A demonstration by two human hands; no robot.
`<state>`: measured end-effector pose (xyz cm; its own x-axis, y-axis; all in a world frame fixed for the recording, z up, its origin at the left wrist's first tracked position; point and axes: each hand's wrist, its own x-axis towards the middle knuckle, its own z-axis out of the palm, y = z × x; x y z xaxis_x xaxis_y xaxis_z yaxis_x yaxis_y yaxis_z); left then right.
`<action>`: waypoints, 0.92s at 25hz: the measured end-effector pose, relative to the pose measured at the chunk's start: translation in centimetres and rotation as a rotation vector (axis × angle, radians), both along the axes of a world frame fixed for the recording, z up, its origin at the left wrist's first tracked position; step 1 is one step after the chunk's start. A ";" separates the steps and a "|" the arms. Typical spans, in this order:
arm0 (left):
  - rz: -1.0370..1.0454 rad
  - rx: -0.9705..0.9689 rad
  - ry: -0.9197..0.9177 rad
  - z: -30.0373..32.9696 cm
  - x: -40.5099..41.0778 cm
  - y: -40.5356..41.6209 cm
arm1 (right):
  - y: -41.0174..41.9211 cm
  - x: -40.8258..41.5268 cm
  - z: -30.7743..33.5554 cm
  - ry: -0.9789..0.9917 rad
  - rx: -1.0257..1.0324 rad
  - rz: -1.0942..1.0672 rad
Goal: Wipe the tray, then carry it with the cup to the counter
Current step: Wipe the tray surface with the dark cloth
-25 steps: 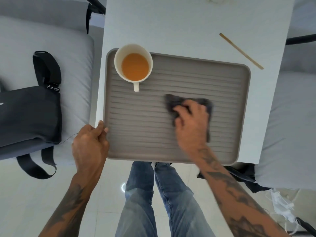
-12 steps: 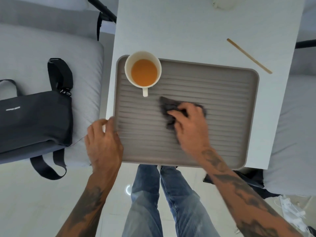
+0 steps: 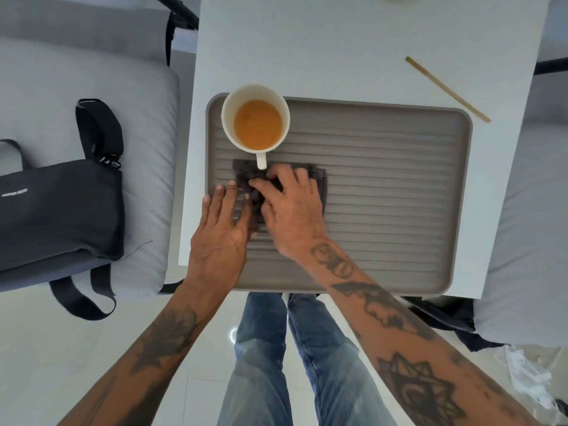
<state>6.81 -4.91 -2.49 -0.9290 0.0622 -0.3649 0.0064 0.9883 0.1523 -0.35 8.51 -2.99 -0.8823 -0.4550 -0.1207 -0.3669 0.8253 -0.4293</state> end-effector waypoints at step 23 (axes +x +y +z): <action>0.112 0.123 -0.122 0.1 0.0 0.9 | 10.2 -3.7 0.0 0.039 0.052 -0.139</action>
